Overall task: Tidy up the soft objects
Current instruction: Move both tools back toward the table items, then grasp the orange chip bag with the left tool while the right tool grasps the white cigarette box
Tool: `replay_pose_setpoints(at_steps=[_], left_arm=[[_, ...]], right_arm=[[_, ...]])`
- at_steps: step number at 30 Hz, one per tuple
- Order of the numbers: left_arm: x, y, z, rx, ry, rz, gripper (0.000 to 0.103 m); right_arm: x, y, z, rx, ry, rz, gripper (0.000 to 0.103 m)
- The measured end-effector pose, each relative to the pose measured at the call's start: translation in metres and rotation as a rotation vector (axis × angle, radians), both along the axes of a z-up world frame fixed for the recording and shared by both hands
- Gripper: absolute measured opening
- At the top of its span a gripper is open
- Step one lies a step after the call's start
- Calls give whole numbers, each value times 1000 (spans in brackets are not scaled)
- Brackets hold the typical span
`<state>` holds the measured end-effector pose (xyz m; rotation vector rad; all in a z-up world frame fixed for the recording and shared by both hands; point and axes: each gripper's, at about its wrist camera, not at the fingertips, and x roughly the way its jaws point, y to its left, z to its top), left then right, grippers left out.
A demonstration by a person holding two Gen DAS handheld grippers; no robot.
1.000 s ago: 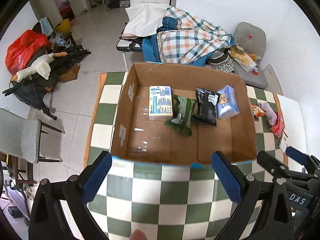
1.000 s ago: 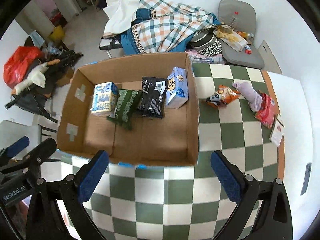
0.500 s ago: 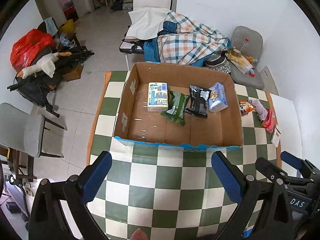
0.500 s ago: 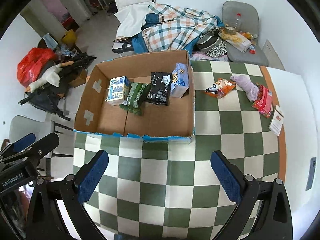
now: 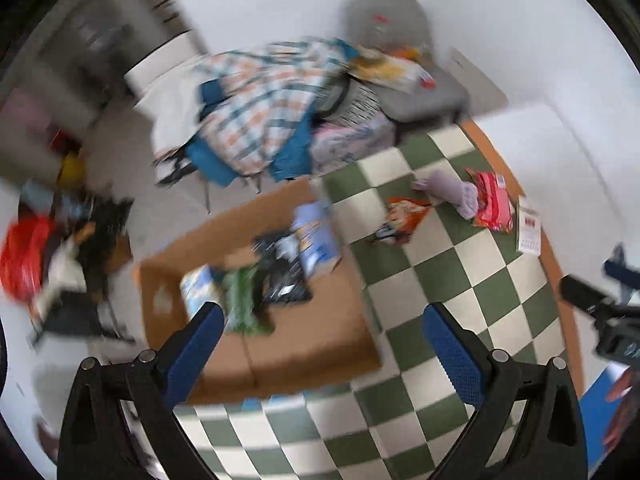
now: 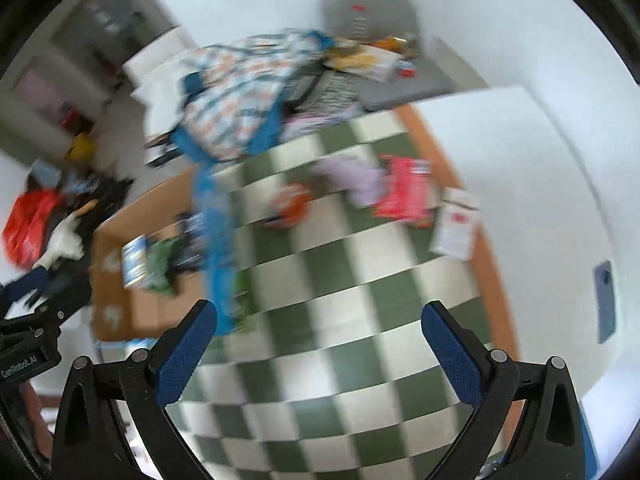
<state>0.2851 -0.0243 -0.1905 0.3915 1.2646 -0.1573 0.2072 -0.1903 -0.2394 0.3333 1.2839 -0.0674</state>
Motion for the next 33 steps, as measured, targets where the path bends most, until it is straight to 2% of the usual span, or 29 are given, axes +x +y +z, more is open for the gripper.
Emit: replay_pose_setpoints(at_steps=[3,5,6,8,13,14,16,19,21,24,28,30,33], left_arm=[[39,-44,-42,47,81,-73,102],[62,-65,-75,59,150,-102,102],[76,-74,-97,86,194,-99,101],[91,-85,-124,100,251,-101,94],[117,-99,-195,98,417,-73,86],[120,-100,-203,96,435,-67,81],[125,-101,-226,98,479,-46,80],[128,-101,-246,97,513,-30,74],[130,-101,-255,98,531,-19,73],[132,-99,-264,115,539,-4,61],[132,-99,-263,102,517,7,51],[130,-101,-260,98,505,10,48],[125,-107,-256,101,481,6,46]], right_arm=[[22,-52,-31,14,69,-60,103],[38,-91,-62,34,135,-108,103],[44,-107,-77,30,161,-128,103],[57,-132,-104,30,206,-154,103],[83,-165,-170,37,327,-168,103],[88,-166,-183,44,348,-171,102],[96,-170,-203,54,381,-179,97],[106,-173,-230,56,424,-194,87],[109,-175,-243,56,444,-209,76],[111,-176,-264,68,485,-233,75],[115,-170,-272,31,496,-217,70],[114,-164,-273,-28,506,-204,59],[111,-157,-275,-46,484,-193,58]])
